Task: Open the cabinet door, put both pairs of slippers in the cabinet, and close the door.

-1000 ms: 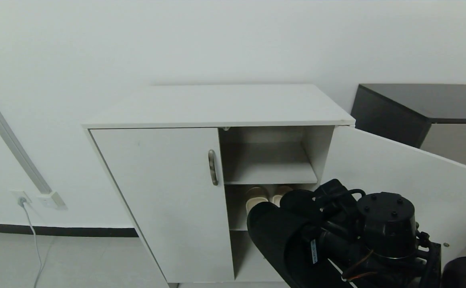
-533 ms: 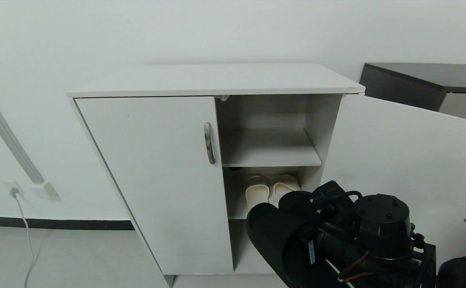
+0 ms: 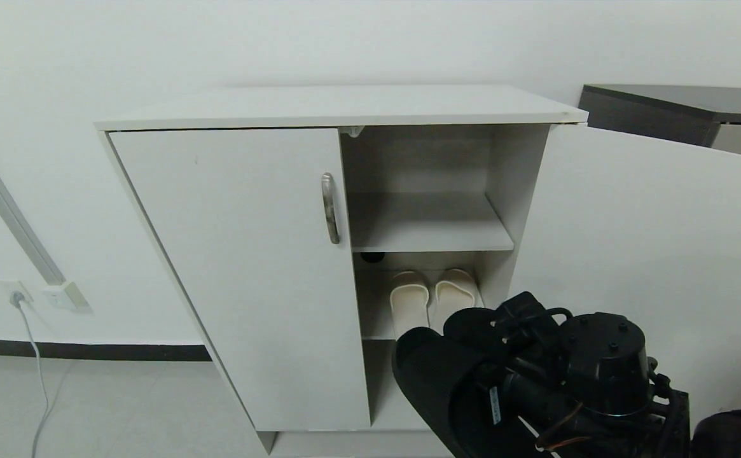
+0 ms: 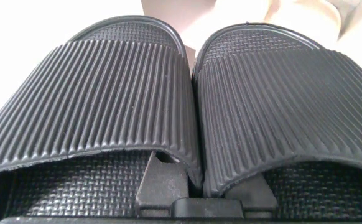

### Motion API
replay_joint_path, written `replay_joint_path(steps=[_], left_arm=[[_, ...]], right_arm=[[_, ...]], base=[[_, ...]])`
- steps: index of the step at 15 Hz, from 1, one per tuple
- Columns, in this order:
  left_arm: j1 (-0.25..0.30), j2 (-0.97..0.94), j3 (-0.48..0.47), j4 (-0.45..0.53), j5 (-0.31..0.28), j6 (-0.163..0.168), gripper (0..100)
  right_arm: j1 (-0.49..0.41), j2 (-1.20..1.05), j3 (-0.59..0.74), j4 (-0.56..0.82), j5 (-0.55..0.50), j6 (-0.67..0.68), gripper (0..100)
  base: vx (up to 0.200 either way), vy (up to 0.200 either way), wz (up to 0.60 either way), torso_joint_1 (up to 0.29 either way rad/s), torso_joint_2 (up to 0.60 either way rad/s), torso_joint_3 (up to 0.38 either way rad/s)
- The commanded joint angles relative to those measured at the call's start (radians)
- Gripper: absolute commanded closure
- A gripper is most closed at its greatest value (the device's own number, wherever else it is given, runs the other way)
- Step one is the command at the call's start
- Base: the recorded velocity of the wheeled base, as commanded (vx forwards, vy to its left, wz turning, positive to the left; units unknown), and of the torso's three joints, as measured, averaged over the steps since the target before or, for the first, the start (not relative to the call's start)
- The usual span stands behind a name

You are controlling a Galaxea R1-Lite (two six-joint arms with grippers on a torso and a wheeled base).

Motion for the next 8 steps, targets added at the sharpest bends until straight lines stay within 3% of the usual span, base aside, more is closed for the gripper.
replay_joint_path(steps=[1, 3, 4, 5, 6, 8], left_arm=[[0.0, 0.001, 0.0, 0.0, 0.001, 0.0, 100], [0.0, 0.001, 0.0, 0.0, 0.001, 0.0, 100], [0.0, 0.001, 0.0, 0.0, 0.001, 0.0, 100], [0.0, 0.001, 0.0, 0.0, 0.001, 0.001, 100], [0.0, 0.001, 0.0, 0.0, 0.001, 0.001, 100], [0.0, 0.001, 0.0, 0.0, 0.001, 0.001, 100]], right_arm=[[0.0, 0.008, -0.001, -0.008, -0.003, -0.016, 100], [0.017, 0.071, -0.028, -0.108, -0.075, -0.045, 100], [0.046, 0.123, -0.097, -0.119, -0.186, -0.042, 100], [0.071, 0.174, -0.166, -0.104, -0.298, -0.029, 100], [0.089, 0.204, -0.207, -0.093, -0.344, -0.015, 100], [0.129, 0.235, -0.357, 0.067, -0.448, 0.022, 100]], base=[[0.0, 0.0, 0.0, 0.0, 0.0, 0.0], [0.0, 0.0, 0.0, -0.01, 0.11, 0.102], [0.0, 0.0, 0.0, -0.007, 0.12, 0.076], [0.0, 0.0, 0.0, 0.007, 0.08, 0.041], [0.0, 0.0, 0.0, 0.0, 0.0, 0.0], [0.0, 0.0, 0.0, 0.0, 0.0, 0.0]])
